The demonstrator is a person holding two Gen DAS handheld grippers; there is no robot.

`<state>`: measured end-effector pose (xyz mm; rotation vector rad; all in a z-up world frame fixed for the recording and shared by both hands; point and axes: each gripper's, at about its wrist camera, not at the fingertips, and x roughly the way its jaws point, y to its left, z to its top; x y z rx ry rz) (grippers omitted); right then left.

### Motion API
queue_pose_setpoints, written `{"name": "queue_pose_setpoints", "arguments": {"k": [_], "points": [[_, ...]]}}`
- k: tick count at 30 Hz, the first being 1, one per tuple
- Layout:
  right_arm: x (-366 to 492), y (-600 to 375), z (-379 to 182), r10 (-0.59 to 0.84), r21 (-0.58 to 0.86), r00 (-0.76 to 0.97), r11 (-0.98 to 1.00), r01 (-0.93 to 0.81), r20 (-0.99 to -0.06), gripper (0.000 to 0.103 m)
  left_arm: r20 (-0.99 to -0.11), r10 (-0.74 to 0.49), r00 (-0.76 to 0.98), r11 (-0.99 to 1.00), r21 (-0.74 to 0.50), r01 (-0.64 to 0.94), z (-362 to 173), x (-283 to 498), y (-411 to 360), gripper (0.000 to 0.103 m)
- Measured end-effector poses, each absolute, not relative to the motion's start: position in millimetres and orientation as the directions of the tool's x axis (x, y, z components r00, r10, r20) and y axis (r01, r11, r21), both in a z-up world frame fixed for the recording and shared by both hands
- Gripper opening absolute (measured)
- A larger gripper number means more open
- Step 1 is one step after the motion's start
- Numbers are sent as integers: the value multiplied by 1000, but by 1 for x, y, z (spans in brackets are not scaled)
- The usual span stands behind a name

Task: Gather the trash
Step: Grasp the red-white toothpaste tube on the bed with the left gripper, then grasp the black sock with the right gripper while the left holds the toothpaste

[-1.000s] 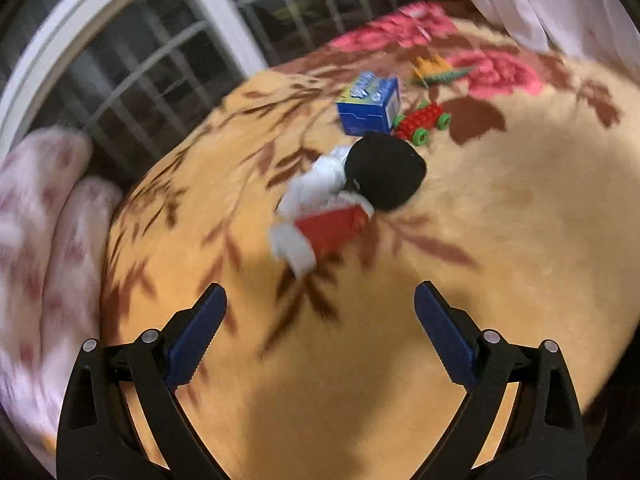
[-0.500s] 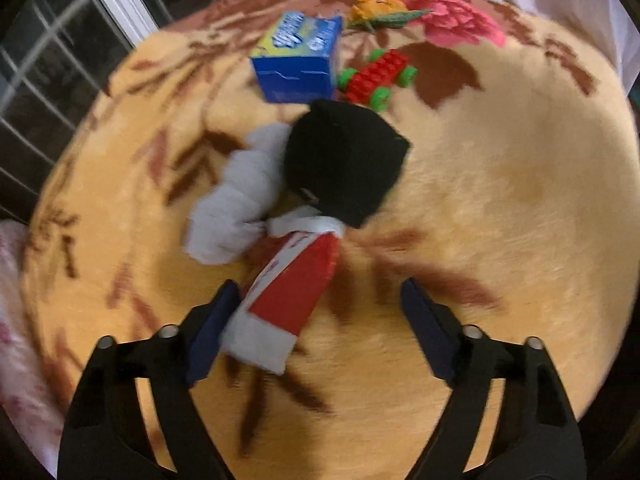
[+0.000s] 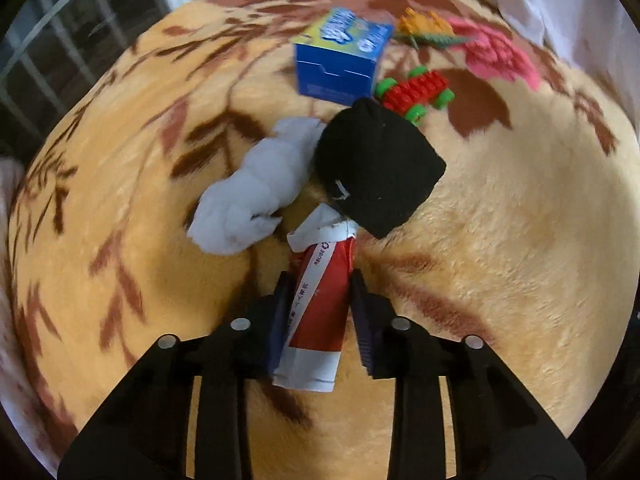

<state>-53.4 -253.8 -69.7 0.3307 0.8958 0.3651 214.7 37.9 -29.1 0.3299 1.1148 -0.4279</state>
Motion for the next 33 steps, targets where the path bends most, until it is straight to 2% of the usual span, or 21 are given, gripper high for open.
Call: {"name": "queue_pose_setpoints", "arguments": {"k": [4,7,11,14,19,23,30,33], "points": [[-55,-250,-61,449,415,574,888,-200,-684,92,-870,-187,456,939,-22,344,-15,184,51,24],[-53,-242,-48,451,385,587,890,-243,-673,92,-847,-144,512,972,-25,233,-3,149,53,24],[-38,-232,-25,456,335,608,890,-309,-650,92,-785,-161,598,981,-63,181,16,97,48,24],[-7,-220,-8,447,281,612,893,-352,-652,92,-738,-140,660,990,-89,111,23,65,47,24],[66,-189,6,461,251,598,880,-402,-656,92,-712,-179,679,975,-221,26,11,39,54,24],[130,-155,7,469,261,568,873,-411,-676,92,-701,-126,702,982,-186,-9,0,35,53,24],[213,-101,-1,432,222,531,883,-414,-729,92,-694,-145,705,980,-201,3,-13,35,57,24],[234,-84,-12,397,195,508,894,-404,-764,88,-693,-156,704,977,-212,7,-16,36,59,24]]}}
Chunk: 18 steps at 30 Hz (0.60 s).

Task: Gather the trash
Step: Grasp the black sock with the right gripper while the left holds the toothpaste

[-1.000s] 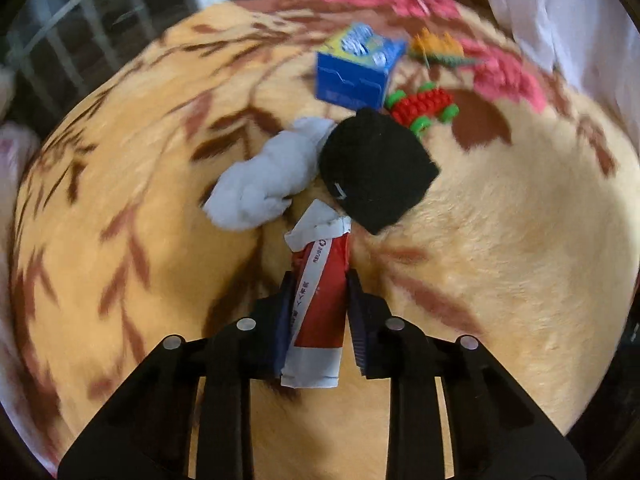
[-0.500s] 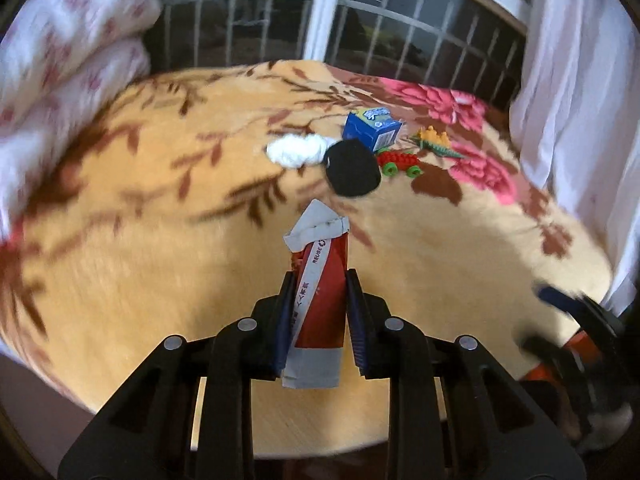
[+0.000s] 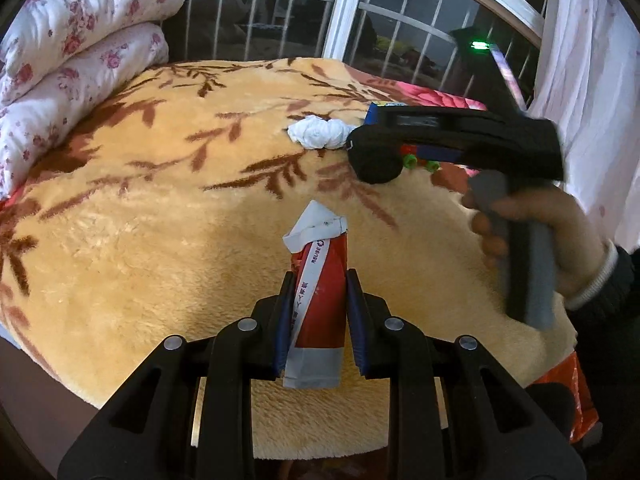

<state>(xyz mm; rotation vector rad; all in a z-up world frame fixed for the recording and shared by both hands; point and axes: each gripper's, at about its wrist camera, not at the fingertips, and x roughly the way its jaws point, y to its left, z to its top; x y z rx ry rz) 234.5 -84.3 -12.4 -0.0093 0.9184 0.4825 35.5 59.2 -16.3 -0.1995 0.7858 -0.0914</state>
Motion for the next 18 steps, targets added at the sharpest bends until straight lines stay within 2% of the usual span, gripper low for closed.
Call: {"name": "queue_pose_setpoints", "arguments": {"k": [4,5,9,13,18], "points": [[255,-72,-30,342,163,475,911,-379,-811,61,-689,-153,708,977,-212,5,-18,38,62,24],[258,-74,-33,340,171,473,915,-365,-812,58,-687,-155,710,976,-216,4,-19,38,63,24],[244,-91,-23,399,259,491,908,-329,-774,55,-684,-180,707,966,-258,-3,-23,41,70,24],[189,-115,9,463,308,546,883,-355,-698,55,-675,-209,708,956,-293,3,-19,37,75,24],[114,-154,39,488,306,614,871,-384,-620,55,-653,-267,709,942,-332,49,-3,18,73,24]]}}
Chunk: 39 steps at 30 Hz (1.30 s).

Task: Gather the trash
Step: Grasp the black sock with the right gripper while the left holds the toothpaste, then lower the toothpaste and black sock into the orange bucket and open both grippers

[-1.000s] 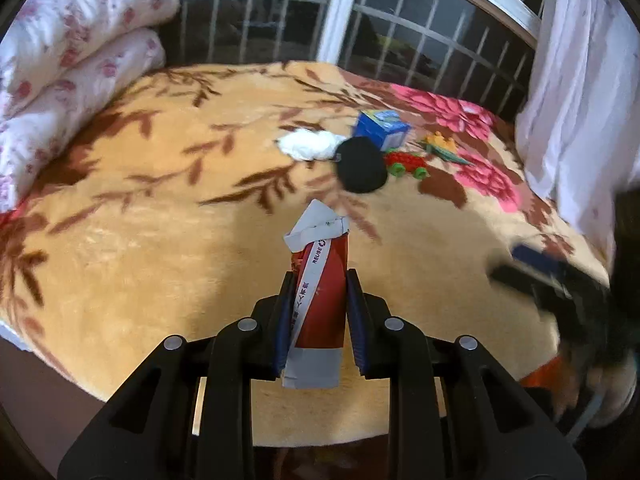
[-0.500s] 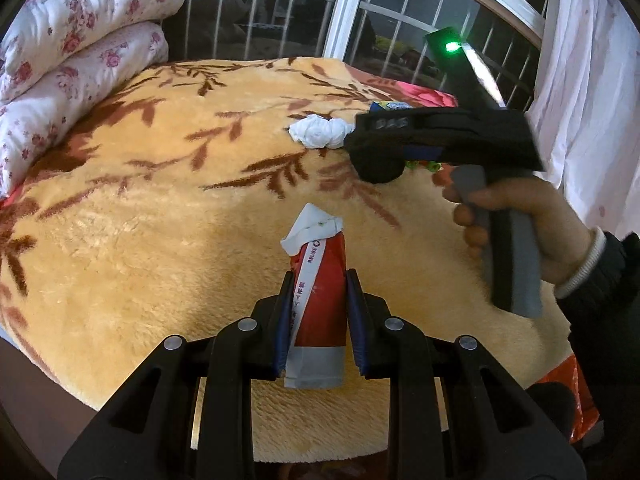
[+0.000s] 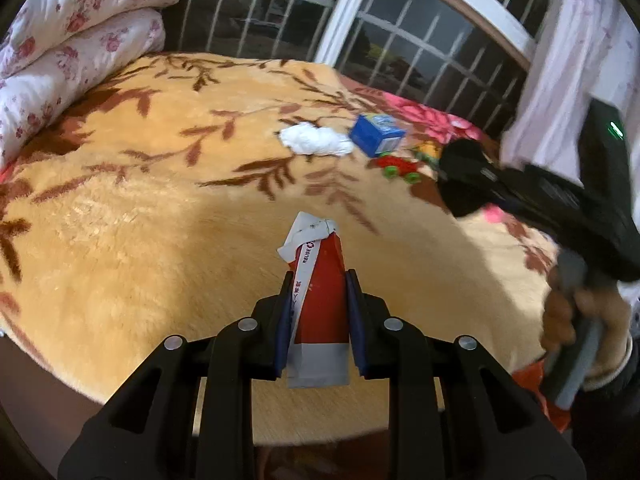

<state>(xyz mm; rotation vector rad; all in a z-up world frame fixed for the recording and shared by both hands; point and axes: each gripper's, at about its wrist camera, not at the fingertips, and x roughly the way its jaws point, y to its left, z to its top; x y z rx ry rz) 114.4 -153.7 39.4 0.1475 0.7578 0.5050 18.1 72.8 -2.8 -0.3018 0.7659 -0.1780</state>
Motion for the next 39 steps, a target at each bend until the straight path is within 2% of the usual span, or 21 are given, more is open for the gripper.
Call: {"name": "queue_pose_setpoints", "arguments": {"k": [7,16,30,39], "points": [[0,-211,38,512,342,628,859,-381,-586,55,-672,-291,681,953,-267,144,12,-32,49,24],[-94,-226,-17,479,319,571,876,-361,-667,56,-771,-283,570,956,-179,232,-22,-92,13,24],[-109,-208,-95,400,256,449,902,-348,-799,56,-918,-195,346,963,-113,243,-131,-94,-18,24],[-96,-202,-126,378,260,362,906,-335,-852,56,-941,-187,282,956,-109,271,-152,-87,-22,24]]}}
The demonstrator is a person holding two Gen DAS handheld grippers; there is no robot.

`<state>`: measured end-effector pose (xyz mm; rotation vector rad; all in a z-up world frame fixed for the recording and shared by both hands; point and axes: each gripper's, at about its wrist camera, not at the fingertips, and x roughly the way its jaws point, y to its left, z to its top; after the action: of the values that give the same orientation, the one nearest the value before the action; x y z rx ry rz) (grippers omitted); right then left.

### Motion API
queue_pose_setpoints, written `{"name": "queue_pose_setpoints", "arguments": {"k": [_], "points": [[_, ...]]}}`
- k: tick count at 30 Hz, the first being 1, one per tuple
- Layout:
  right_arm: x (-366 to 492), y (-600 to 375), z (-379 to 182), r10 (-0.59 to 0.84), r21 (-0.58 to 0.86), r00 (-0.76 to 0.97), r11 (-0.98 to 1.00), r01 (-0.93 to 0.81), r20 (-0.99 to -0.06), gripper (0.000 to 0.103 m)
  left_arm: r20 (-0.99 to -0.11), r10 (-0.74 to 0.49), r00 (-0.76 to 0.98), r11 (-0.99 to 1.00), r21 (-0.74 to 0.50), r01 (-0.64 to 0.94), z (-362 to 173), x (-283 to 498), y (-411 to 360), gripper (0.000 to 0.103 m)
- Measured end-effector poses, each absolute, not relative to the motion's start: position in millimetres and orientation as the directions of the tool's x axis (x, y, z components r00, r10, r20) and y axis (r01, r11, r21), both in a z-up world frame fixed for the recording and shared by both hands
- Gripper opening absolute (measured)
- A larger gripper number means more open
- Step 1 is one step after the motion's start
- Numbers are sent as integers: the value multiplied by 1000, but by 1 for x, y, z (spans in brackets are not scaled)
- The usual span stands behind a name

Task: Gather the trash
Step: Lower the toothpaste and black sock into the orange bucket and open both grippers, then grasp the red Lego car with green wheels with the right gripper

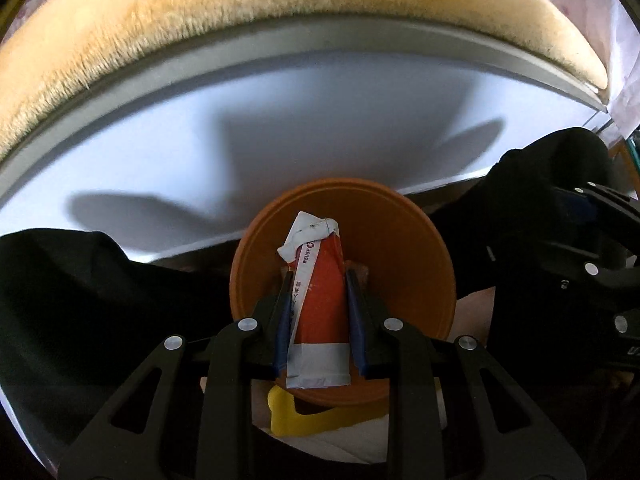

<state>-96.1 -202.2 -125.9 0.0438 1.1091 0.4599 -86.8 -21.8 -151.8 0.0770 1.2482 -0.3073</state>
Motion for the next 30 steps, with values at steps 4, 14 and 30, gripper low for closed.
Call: {"name": "queue_pose_setpoints", "arguments": {"k": [4,14,30], "points": [[-95,-201,-132,374,263,344,907,-329,-861,56,-946,-193,260,957,-123,262,-157,-82,-19,24],[-93,-199,-138,359,258,323,913,-316,-876,74,-956,-176,235,959,-112,262,-162,-76,-27,58],[-108,-233,-87,359,258,474,929,-267,-804,80,-935,-170,311,960,-86,266,-134,-84,-23,82]]}}
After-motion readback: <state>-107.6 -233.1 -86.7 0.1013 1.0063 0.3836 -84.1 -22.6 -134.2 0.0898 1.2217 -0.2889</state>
